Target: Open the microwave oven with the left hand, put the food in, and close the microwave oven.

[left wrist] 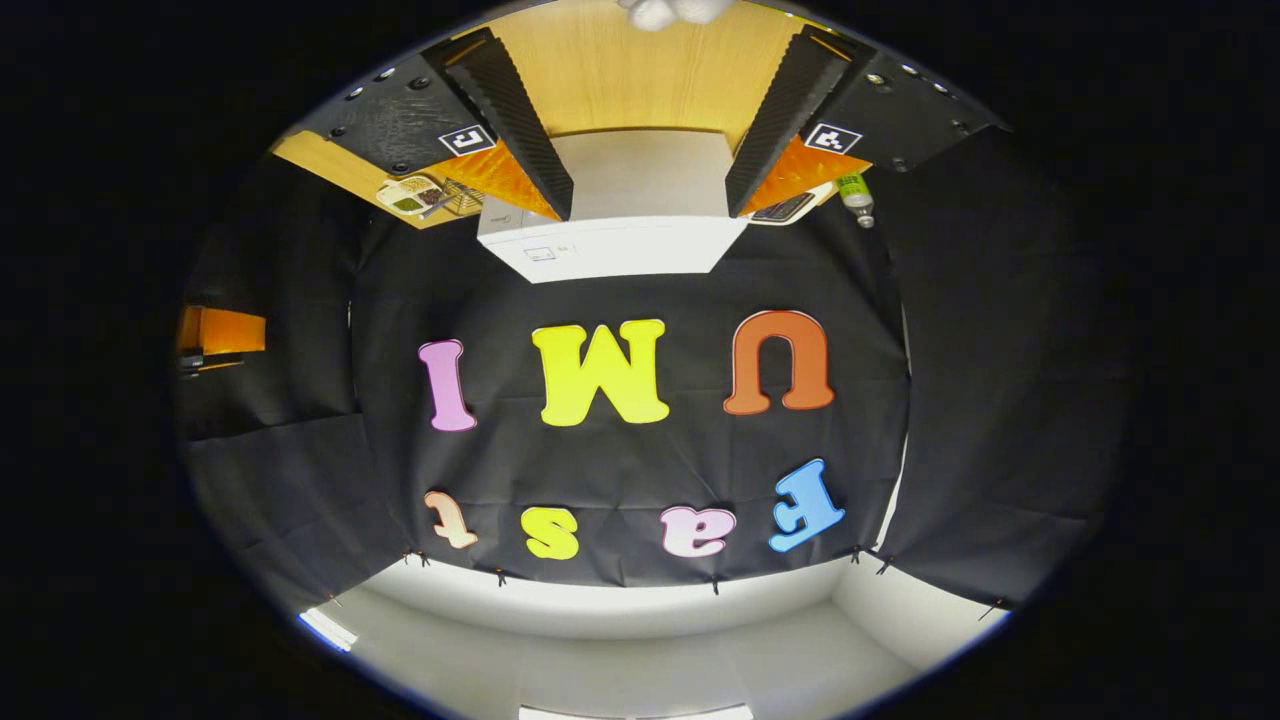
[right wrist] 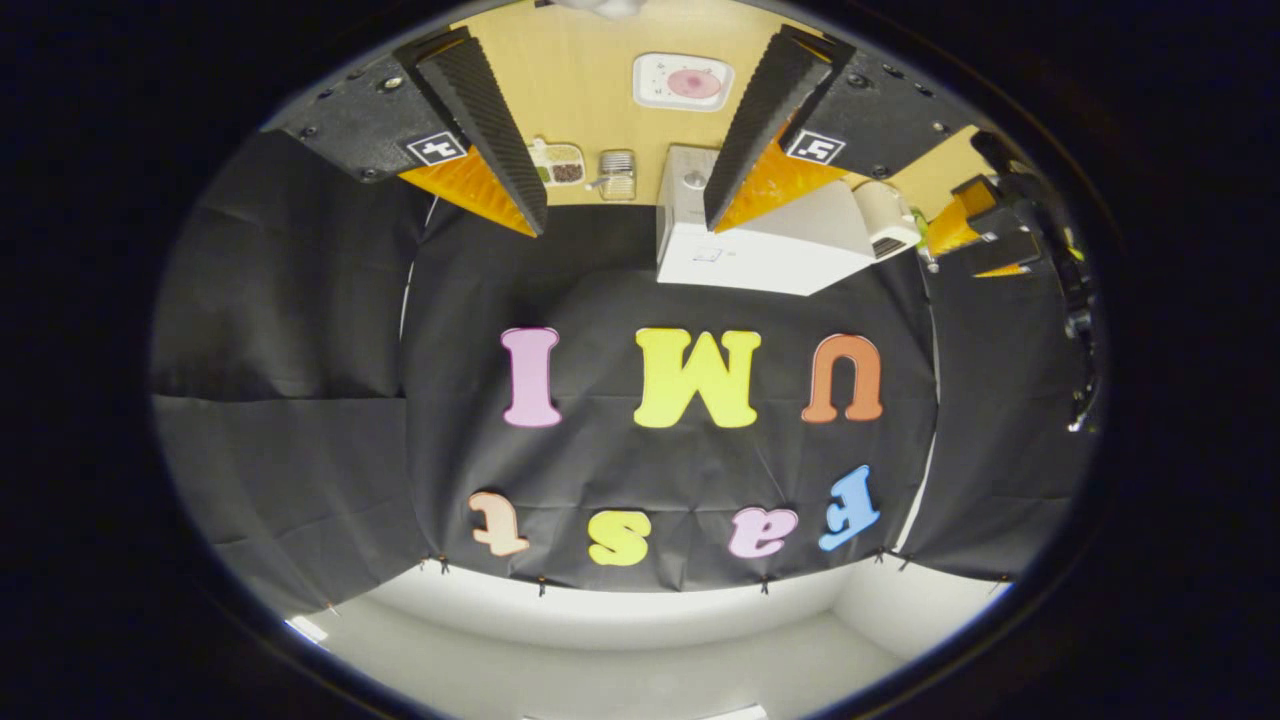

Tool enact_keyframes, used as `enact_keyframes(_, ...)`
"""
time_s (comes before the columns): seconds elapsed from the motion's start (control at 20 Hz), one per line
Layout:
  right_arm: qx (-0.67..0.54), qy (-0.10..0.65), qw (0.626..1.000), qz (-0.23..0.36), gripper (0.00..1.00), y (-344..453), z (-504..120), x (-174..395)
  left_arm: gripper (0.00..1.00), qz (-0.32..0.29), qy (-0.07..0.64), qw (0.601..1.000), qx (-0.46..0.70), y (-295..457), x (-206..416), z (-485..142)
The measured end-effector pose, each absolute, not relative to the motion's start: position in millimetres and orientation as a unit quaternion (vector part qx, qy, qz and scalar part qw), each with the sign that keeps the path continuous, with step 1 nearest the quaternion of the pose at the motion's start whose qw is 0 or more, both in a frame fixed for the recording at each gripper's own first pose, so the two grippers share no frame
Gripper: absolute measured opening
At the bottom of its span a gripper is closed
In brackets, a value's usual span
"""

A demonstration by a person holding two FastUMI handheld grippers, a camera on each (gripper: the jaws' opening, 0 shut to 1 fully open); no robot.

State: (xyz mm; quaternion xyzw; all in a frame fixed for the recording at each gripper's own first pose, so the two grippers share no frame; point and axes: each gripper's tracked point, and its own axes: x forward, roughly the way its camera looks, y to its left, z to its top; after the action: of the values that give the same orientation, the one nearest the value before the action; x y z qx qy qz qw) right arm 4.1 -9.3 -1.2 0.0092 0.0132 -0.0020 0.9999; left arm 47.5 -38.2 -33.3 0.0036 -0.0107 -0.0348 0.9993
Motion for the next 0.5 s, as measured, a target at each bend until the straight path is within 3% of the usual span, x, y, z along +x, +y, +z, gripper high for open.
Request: enact_keyframes(0.5,0.001,0.036,0.998,-0.056,1.00,-56.1,5.9,-7.6,0.96,-0.099,0.026,0.995,0.009,-144.9,154.9,-126.4)
